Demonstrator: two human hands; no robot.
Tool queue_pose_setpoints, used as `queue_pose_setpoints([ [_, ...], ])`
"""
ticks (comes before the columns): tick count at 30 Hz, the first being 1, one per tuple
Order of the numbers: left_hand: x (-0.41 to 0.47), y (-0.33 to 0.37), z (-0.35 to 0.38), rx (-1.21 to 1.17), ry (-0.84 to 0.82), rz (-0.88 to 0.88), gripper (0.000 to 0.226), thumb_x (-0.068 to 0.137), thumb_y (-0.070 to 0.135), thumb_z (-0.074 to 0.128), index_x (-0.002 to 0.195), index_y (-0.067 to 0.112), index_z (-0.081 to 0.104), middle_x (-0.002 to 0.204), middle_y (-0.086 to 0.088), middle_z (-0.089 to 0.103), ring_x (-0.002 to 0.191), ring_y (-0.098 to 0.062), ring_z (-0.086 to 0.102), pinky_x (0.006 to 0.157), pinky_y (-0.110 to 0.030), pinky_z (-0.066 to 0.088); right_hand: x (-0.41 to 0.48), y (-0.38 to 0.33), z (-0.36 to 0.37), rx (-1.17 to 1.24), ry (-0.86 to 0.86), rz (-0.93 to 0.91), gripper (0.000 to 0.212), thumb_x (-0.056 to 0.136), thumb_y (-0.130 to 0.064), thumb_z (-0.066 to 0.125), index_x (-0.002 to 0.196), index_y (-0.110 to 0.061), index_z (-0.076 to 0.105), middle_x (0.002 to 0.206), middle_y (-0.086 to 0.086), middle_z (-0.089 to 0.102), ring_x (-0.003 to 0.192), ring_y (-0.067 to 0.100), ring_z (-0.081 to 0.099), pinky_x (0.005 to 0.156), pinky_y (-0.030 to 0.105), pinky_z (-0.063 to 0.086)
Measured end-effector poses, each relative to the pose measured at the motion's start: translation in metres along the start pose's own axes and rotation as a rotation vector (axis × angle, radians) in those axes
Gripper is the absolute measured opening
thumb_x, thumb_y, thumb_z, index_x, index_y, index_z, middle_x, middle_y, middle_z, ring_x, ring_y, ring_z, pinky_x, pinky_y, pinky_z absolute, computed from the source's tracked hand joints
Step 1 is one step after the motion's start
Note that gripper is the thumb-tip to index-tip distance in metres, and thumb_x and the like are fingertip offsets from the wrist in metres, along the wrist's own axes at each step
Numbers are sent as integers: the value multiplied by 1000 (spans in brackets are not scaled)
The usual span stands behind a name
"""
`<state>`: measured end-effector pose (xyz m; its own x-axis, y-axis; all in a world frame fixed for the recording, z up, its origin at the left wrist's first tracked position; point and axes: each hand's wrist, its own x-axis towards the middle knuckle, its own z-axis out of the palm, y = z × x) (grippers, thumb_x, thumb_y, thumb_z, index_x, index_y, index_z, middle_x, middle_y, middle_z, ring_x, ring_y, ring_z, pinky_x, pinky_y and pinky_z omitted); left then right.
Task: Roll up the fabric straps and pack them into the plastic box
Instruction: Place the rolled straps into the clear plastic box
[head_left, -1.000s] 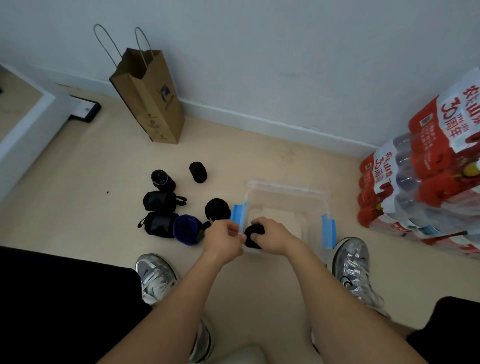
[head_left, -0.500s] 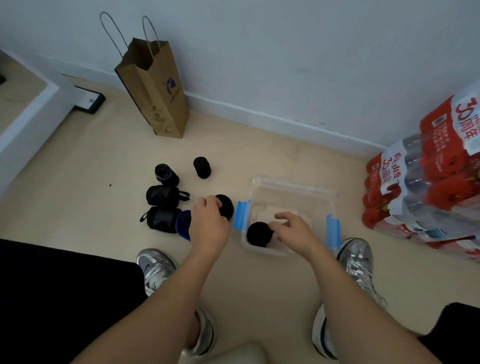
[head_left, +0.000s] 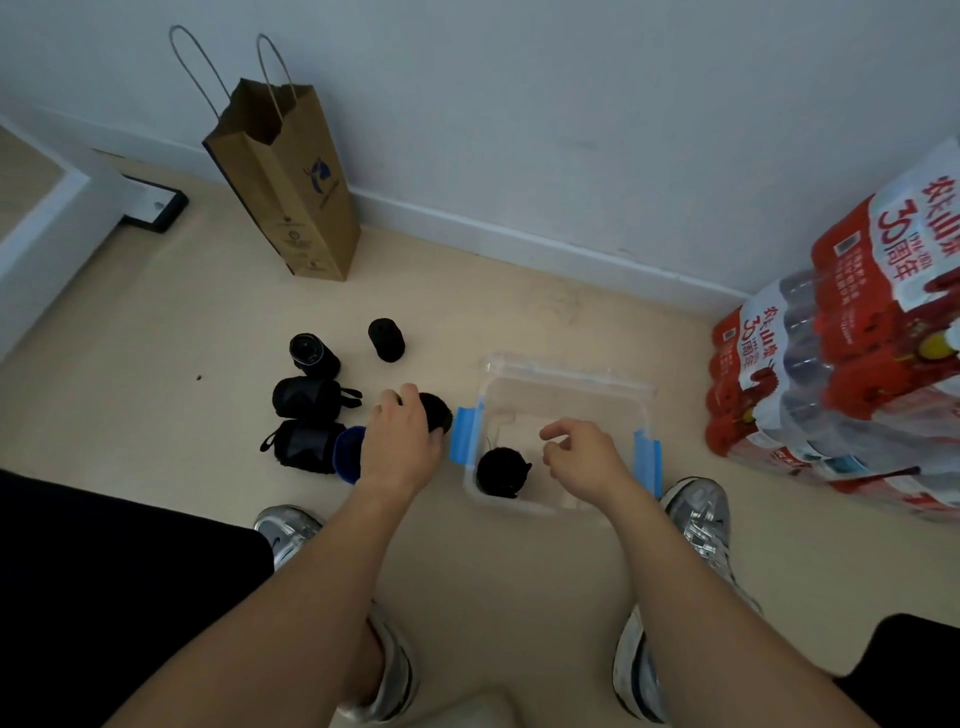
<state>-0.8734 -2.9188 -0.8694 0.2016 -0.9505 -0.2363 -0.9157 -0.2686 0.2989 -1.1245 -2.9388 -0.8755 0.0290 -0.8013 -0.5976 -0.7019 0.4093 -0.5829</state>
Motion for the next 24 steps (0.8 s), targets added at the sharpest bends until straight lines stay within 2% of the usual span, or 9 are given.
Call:
queue_pose_setpoints([
  [3, -4, 7, -17, -185, 157, -43, 52, 94, 41, 74, 126, 7, 50, 116, -14, 54, 91, -30, 57, 68, -37, 42, -10, -28, -4, -73, 44, -114, 33, 102, -16, 59, 132, -20, 70, 92, -2, 73, 83, 10, 68, 71, 22, 53],
  [6, -15, 18, -34, -248, 283, 35, 58, 86, 49, 77, 125, 14, 52, 111, -7, 55, 80, -23, 50, 60, -36, 46, -26, -52, 2, -104, 76, -278, 35, 96, -29, 70, 130, -27, 69, 97, -6, 74, 87, 11, 69, 87, 37, 61],
  [9, -31, 33, -45, -363, 194, 116, 58, 78, 53, 82, 119, 18, 59, 107, 1, 61, 86, -19, 60, 69, -37, 55, -45, -63, 11, -117, 111, -474, 83, 78, -51, 78, 154, -46, 44, 128, -4, 58, 113, 15, 56, 98, 34, 52],
  [10, -36, 39, -47, -426, 126, 119, 57, 74, 53, 83, 116, 21, 62, 103, 5, 64, 87, -15, 63, 72, -34, 55, -49, -63, 14, -121, 126, -520, 92, 73, -52, 76, 157, -49, 38, 133, -3, 54, 119, 18, 52, 100, 33, 49],
  [12, -44, 49, -51, -562, -15, 106, 53, 70, 52, 86, 112, 26, 67, 96, 13, 70, 84, -8, 69, 71, -25, 56, -53, -59, 16, -174, 158, -560, 89, 71, -46, 72, 155, -48, 40, 134, -4, 55, 120, 25, 50, 102, 35, 47],
  [15, -46, 52, -51, -619, -177, 128, 45, 83, 51, 85, 119, 29, 70, 106, 16, 72, 86, -5, 71, 71, -18, 52, -54, -44, 14, -260, 268, -489, 72, 81, -51, 70, 148, -42, 46, 134, -9, 64, 118, 25, 46, 99, 40, 43],
  [18, -41, 43, -47, -543, -198, 102, 27, 102, 39, 69, 122, 22, 73, 114, 7, 74, 103, -15, 71, 85, -27, 52, -52, -22, 6, -203, 376, -334, 71, 86, -61, 75, 147, -38, 45, 126, -8, 63, 118, 23, 40, 98, 41, 39],
  [20, -38, 35, -39, -410, -191, 48, 28, 107, 29, 60, 130, 14, 69, 122, -3, 73, 110, -22, 68, 91, -34, 53, -47, -9, -1, -144, 327, -288, 72, 89, -51, 80, 150, -33, 45, 132, 1, 60, 117, 24, 36, 102, 41, 41],
  [24, -36, 30, -23, -284, -300, -28, 44, 108, 32, 62, 146, 10, 56, 132, -10, 69, 118, -30, 66, 100, -43, 55, -34, 3, -5, -219, 229, -198, 66, 97, -36, 78, 154, -39, 44, 144, 9, 42, 122, 31, 34, 107, 42, 35],
])
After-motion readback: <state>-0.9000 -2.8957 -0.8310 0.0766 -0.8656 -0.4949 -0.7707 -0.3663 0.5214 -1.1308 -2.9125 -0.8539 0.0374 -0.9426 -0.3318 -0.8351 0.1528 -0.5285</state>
